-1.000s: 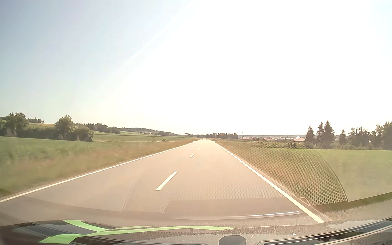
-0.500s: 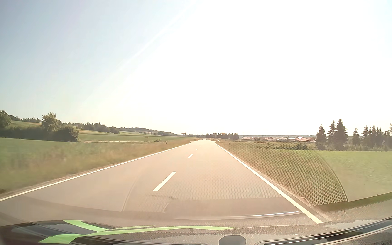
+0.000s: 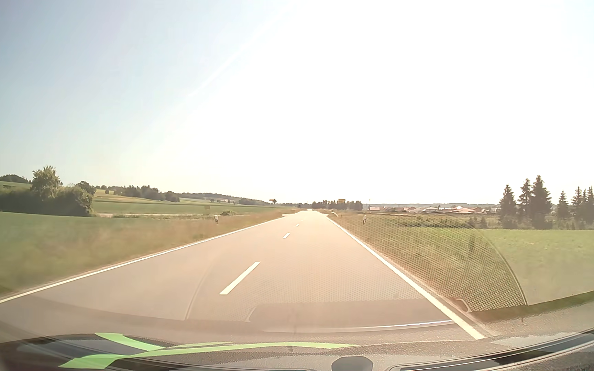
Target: Follow the waypoints while adhering to traffic rules and regulations
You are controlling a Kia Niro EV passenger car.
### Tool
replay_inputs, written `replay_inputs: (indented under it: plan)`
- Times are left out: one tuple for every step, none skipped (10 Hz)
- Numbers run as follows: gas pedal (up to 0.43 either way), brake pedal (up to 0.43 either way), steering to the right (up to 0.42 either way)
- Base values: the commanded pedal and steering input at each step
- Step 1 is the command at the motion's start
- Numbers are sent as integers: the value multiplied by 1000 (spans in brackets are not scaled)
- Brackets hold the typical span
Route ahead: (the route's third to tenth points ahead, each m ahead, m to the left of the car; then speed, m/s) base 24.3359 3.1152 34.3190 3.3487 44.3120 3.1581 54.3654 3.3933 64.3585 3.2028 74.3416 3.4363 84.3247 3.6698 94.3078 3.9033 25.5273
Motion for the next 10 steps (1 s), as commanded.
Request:
replay_inputs:
  plan:
    - [220, 0, -2]
    - [197, 0, -3]
    - [197, 0, -2]
    - [197, 0, -3]
    - [197, 0, -3]
    - [177, 0, -3]
    - [177, 0, -2]
    - [177, 0, -2]
    - [177, 0, -3]
    - [177, 0, -3]
